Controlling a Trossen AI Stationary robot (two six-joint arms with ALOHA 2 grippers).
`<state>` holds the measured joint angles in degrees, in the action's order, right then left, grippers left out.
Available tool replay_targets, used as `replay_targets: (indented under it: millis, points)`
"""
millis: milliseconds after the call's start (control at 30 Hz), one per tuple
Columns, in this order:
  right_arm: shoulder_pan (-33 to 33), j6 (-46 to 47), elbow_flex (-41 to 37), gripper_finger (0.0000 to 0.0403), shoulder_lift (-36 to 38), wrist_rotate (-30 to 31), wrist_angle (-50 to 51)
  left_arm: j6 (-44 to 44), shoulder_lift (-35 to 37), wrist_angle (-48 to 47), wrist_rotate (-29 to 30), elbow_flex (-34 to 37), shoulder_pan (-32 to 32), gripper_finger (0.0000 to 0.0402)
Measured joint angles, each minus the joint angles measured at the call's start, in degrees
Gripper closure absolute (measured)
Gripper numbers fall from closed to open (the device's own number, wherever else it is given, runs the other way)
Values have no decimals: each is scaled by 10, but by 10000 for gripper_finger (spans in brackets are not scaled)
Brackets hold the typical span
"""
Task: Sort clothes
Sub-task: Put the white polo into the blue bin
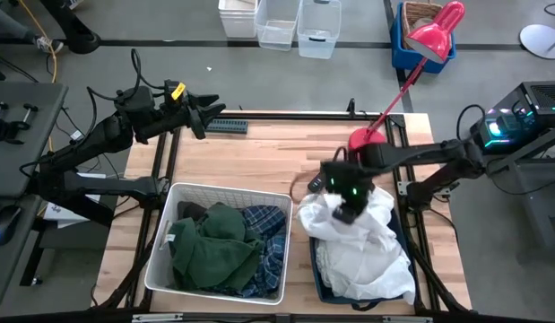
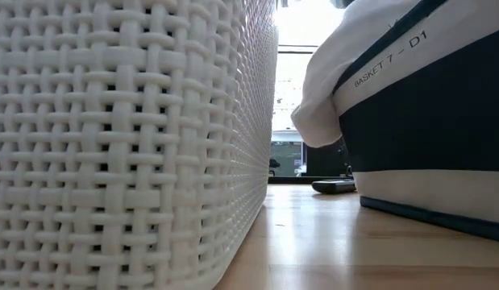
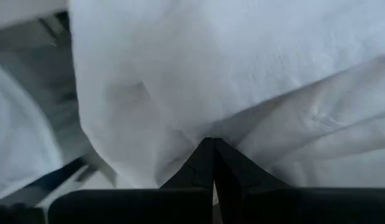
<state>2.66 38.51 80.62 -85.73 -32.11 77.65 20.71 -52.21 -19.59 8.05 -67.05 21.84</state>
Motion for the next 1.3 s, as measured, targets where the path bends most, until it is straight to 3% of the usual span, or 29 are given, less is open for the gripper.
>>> replay_targets:
  millis: [167,333,633,767,867,1033,1167,1300]
  points:
    - [114,110,0,403,0,74,-9,0,0,0,0,0,0,174]
    - [224,233,-13,403,0,207,-37,2,0,0,0,0,0,174]
    - [348,456,-183,403,-1,283,-289,18,-19,-1,0,0,0,174]
    - [406,555,-252,403,-7,262,-432,27,-33,-2,-12,0,0,174]
    - [454,586,-278,403,-28,203,-502,27,-40,-3,-18,0,0,174]
    - [515,601,-294,403,-73,102,-531,26,-48,-3,-19,0,0,174]
    - [502,604,-300,403,-102,76,-538,26,-48,-3,-19,0,0,174]
    - [440,587,-300,403,-121,46,-529,30,-48,-3,-19,0,0,174]
